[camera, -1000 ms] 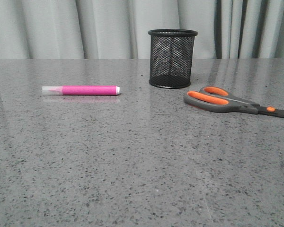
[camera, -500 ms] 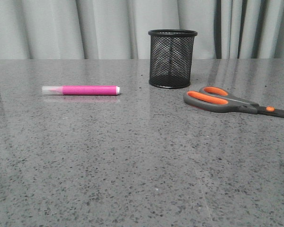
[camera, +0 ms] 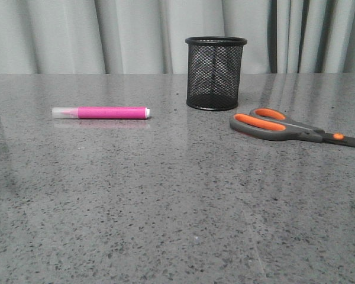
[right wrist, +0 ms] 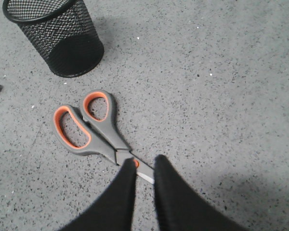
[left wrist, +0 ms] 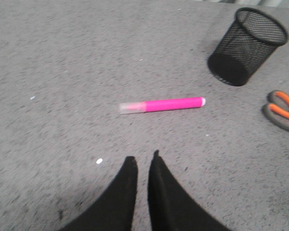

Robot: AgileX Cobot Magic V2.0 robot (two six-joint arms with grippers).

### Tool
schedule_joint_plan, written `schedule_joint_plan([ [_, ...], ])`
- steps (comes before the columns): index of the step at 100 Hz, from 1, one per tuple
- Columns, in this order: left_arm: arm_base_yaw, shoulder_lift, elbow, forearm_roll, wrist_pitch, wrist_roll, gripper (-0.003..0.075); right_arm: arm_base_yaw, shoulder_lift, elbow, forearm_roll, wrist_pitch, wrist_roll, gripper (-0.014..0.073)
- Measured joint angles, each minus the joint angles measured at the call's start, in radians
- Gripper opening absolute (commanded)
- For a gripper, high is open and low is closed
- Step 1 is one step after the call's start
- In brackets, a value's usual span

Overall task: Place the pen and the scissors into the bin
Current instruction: 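Move the left gripper toward the pink marker pen, then lower the left gripper and grasp the pink marker pen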

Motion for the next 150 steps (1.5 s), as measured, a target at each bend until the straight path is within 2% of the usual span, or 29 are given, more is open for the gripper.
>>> schedule_joint_plan([
  [7, 0.000, 0.040, -0.012, -0.061, 0.002, 0.055, 0.0340, 0.000, 0.000, 0.000, 0.000, 0.007, -0.004, 0.0351],
  [12, 0.000, 0.067, -0.024, -0.098, 0.003, 0.080, 0.0408, 0.000, 0.001, 0.000, 0.000, 0.008, -0.007, 0.0372],
  [16, 0.000, 0.088, -0.036, -0.124, 0.009, 0.101, 0.0433, 0.000, 0.001, 0.000, 0.000, 0.009, -0.015, 0.0370],
  [40, 0.000, 0.249, -0.158, -0.211, 0.107, 0.286, 0.0376, 0.000, 0.001, 0.000, 0.000, 0.017, -0.036, 0.0370],
  [59, -0.007, 0.423, -0.299, -0.219, 0.211, 0.509, 0.0377, 0.000, 0.001, 0.000, 0.000, 0.019, -0.041, 0.0370],
  [75, -0.066, 0.589, -0.427, -0.198, 0.279, 0.705, 0.0377, 0.000, 0.001, 0.000, 0.000, 0.021, -0.043, 0.0370],
  [97, -0.178, 0.795, -0.581, -0.082, 0.325, 0.920, 0.0377, 0.000, 0.001, 0.000, 0.000, 0.022, -0.049, 0.0370],
  [121, -0.236, 0.970, -0.705, -0.011, 0.346, 0.956, 0.0377, 0.000, 0.001, -0.002, 0.000, 0.024, -0.049, 0.0370],
  [150, -0.246, 1.073, -0.739, -0.003, 0.346, 0.961, 0.0377, 0.000, 0.001, -0.002, 0.000, 0.024, -0.049, 0.0370],
])
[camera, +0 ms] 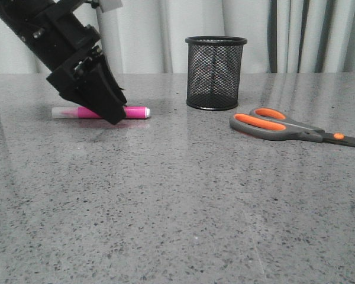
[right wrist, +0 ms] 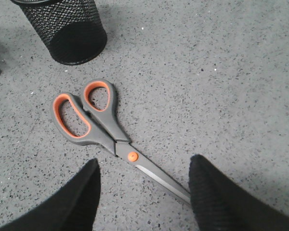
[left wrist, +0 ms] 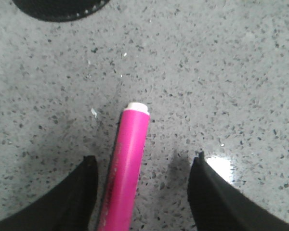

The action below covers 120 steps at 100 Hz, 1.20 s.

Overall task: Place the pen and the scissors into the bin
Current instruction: 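Lower the left gripper and grasp the pink marker pen, then carry the pen over the black mesh holder and lower it in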

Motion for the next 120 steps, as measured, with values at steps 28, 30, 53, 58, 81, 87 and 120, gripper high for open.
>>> schedule_joint_plan([
  [28, 0.000, 0.009, -0.001, 0.006, -0.003, 0.000, 0.0159, 0.000, 0.000, 0.000, 0.000, 0.000, -0.004, 0.0370],
  [30, 0.000, 0.009, -0.001, 0.007, -0.003, 0.000, 0.0127, 0.000, 0.000, 0.000, 0.000, 0.000, -0.004, 0.0370],
  [53, -0.004, 0.009, -0.014, 0.020, 0.001, -0.060, -0.0020, 0.000, 0.000, 0.000, 0.000, 0.000, -0.009, 0.0370],
  [58, -0.004, 0.009, -0.029, 0.030, 0.011, -0.112, -0.0020, 0.000, 0.000, 0.000, 0.000, 0.000, -0.009, 0.0370],
  [81, -0.004, -0.049, -0.117, -0.019, 0.058, -0.200, -0.0020, 0.000, 0.000, 0.000, 0.000, 0.000, -0.010, 0.0370],
  [87, -0.004, -0.090, -0.130, -0.087, 0.046, -0.202, -0.0020, 0.000, 0.000, 0.000, 0.000, 0.000, -0.010, 0.0370],
  [120, -0.067, -0.148, -0.139, -0.674, -0.221, -0.103, -0.0020, 0.000, 0.000, 0.000, 0.000, -0.004, -0.010, 0.0370],
])
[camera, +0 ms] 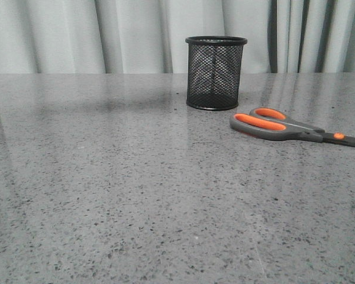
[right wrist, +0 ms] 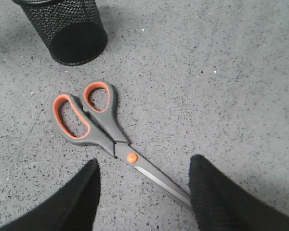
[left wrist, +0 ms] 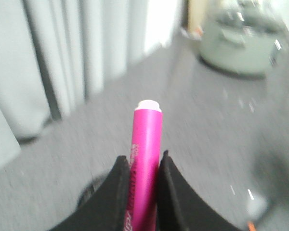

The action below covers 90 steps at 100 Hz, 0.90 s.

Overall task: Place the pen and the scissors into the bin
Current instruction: 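Carry the pen over the black mesh holder and lower it in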

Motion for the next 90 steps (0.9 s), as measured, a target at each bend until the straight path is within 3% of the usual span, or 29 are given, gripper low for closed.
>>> schedule_joint_plan([
  [32, -0.139, 0.127, -0.004, -0.390, -0.233, 0.273, -0.0019, 0.000, 0.000, 0.000, 0.000, -0.004, 0.000, 0.0370],
  [66, -0.193, 0.310, -0.174, -0.437, -0.283, 0.306, -0.0019, 0.000, 0.000, 0.000, 0.000, -0.004, -0.001, 0.0370],
  [90, -0.197, 0.380, -0.189, -0.409, -0.273, 0.306, -0.0018, 0.000, 0.000, 0.000, 0.000, -0.004, -0.001, 0.0370],
])
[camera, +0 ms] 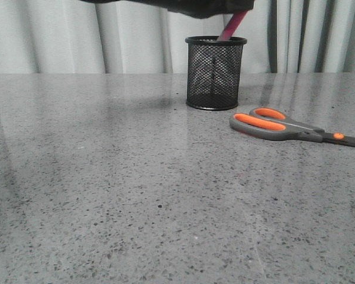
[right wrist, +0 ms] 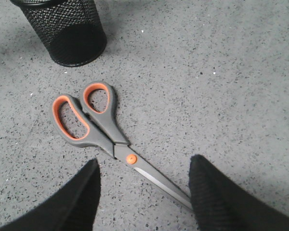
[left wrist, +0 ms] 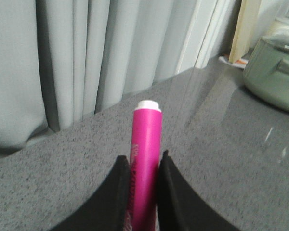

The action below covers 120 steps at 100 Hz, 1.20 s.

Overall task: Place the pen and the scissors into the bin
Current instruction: 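Carry the pen over the black mesh holder and lower it in, then open the left gripper and withdraw it from the holder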

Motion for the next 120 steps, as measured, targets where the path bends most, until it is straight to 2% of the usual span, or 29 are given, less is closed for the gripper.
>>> schedule_joint_plan([
  [9, 0.002, 0.000, 0.000, 0.054, 0.017, 0.000, -0.0013, 0.000, 0.000, 0.000, 0.000, 0.000, 0.000, 0.0370],
  [17, 0.004, 0.000, -0.002, 0.109, 0.038, 0.000, 0.0035, 0.000, 0.000, 0.000, 0.000, 0.000, 0.000, 0.0370],
  [27, 0.012, 0.000, -0.002, 0.143, 0.077, 0.000, 0.0160, 0.000, 0.000, 0.000, 0.000, 0.000, 0.000, 0.0370],
  [33, 0.022, 0.000, -0.002, 0.150, 0.093, 0.000, 0.0279, 0.000, 0.000, 0.000, 0.000, 0.000, 0.000, 0.0370],
  [39, 0.031, 0.000, -0.002, 0.154, 0.103, 0.000, 0.0363, 0.000, 0.000, 0.000, 0.000, 0.000, 0.000, 0.0370],
  [43, 0.039, 0.000, -0.002, 0.154, 0.113, -0.008, 0.0407, 0.000, 0.000, 0.000, 0.000, 0.000, 0.000, 0.0370],
  [49, 0.051, 0.000, -0.002, 0.156, 0.132, -0.024, 0.0430, 0.000, 0.000, 0.000, 0.000, 0.000, 0.000, 0.0370],
  [62, 0.089, -0.003, -0.002, 0.160, 0.195, -0.078, 0.0424, 0.000, 0.000, 0.000, 0.000, 0.000, 0.000, 0.0370],
  [71, 0.127, -0.028, -0.002, 0.169, 0.234, -0.117, 0.0365, 0.000, 0.000, 0.000, 0.000, 0.000, 0.000, 0.0370],
  [78, 0.155, -0.059, -0.002, 0.179, 0.260, -0.156, 0.0272, 0.000, 0.000, 0.000, 0.000, -0.004, 0.000, 0.0370],
  [87, 0.200, -0.110, -0.002, 0.203, 0.306, -0.200, 0.0088, 0.000, 0.000, 0.000, 0.000, -0.003, 0.000, 0.0370],
  [89, 0.211, -0.118, -0.002, 0.214, 0.320, -0.205, 0.0017, 0.000, 0.000, 0.000, 0.000, -0.006, 0.000, 0.0370],
  [91, 0.221, -0.135, -0.002, 0.228, 0.335, -0.212, -0.0020, 0.000, 0.000, 0.000, 0.000, -0.007, 0.000, 0.0370],
  [107, 0.283, -0.231, -0.002, 0.394, 0.407, -0.290, -0.0020, 0.000, 0.000, 0.000, 0.003, -0.020, -0.002, 0.0370],
  [120, 0.304, -0.320, -0.002, 0.601, 0.431, -0.392, -0.0020, 0.000, 0.000, 0.000, 0.061, -0.042, -0.002, 0.0370],
])
